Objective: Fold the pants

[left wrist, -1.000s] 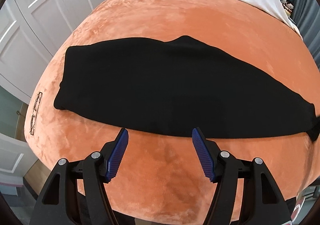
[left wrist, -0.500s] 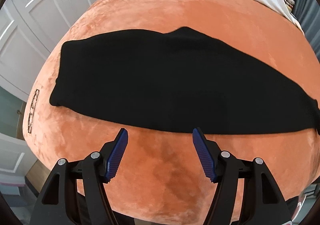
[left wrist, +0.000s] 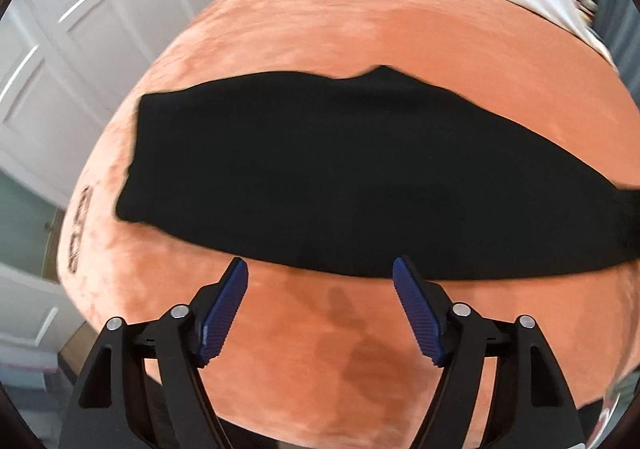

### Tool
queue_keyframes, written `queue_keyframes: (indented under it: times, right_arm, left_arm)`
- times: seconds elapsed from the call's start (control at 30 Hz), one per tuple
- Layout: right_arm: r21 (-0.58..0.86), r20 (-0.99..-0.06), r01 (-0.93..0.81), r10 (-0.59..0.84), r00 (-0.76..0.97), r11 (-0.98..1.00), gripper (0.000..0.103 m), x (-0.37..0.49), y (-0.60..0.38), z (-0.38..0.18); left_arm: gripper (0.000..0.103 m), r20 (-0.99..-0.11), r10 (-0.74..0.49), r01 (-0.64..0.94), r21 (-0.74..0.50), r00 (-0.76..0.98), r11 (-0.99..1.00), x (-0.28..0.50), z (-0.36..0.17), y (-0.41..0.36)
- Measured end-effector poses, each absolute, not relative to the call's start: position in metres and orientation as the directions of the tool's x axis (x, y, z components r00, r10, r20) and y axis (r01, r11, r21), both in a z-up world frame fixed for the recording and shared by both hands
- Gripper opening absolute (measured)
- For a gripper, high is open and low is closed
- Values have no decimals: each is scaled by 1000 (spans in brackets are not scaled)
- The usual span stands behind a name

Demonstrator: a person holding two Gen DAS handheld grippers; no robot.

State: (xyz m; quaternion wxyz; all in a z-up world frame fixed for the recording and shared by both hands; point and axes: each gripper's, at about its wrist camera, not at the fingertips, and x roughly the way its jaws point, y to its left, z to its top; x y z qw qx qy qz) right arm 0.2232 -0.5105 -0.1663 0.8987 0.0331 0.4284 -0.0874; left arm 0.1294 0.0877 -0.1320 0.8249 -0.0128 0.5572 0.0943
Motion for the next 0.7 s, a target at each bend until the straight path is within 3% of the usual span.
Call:
queue_keyframes:
  times: [0.07, 0.13, 0.2, 0.27, 0.3, 0.33, 0.4, 0.5, 0.53, 0.57, 0.6, 0.7]
  right_arm:
    - [-129, -797, 245, -247, 551, 961, 13, 240, -529, -189]
    - [-300, -859, 300, -393, 328, 906, 14, 255, -545, -229]
    - [-271, -812, 347, -407, 419, 898, 14, 234, -534, -211]
    - [-223, -767, 382, -403, 500, 897, 43, 210, -516, -190]
    - [-195, -743, 397, -399, 537, 897, 63, 195, -498, -180]
    - [-180, -737, 390, -387, 554, 903, 73, 188, -488, -176]
    - [-139, -746, 352, -332, 578, 926, 73, 173, -449, -173]
    - [-88, -782, 294, -249, 571, 952, 73, 158, -409, -174]
    - [-76, -796, 276, -225, 563, 958, 73, 160, -390, -177]
    - [-69, -800, 271, -216, 559, 960, 73, 155, -379, -178]
    - [-38, -815, 249, -174, 553, 968, 73, 161, -360, -180]
    - [0, -810, 209, -123, 574, 978, 73, 172, -327, -173]
  left_arm:
    - [73, -939, 127, -255, 44, 321, 966, 134, -142, 122]
    - [73, -951, 91, -337, -14, 295, 941, 134, -152, 160]
    - [73, -955, 87, -452, -53, 283, 891, 127, -161, 206]
    - [73, -961, 65, -538, -93, 267, 838, 122, -174, 249]
    - [73, -963, 51, -555, -109, 266, 825, 122, -179, 263]
    - [73, -965, 47, -575, -115, 259, 810, 123, -186, 280]
    - [73, -967, 43, -605, -121, 249, 787, 128, -197, 306]
    - [73, -956, -67, -623, -238, 285, 745, 142, -217, 335]
    - [58, -946, -66, -613, -257, 316, 747, 147, -214, 337]
    - [11, -930, -87, -561, -288, 357, 776, 157, -208, 336]
    - [7, -915, -141, -503, -330, 377, 799, 169, -201, 334]
    - [7, -842, -115, -361, -344, 528, 867, 194, -142, 330]
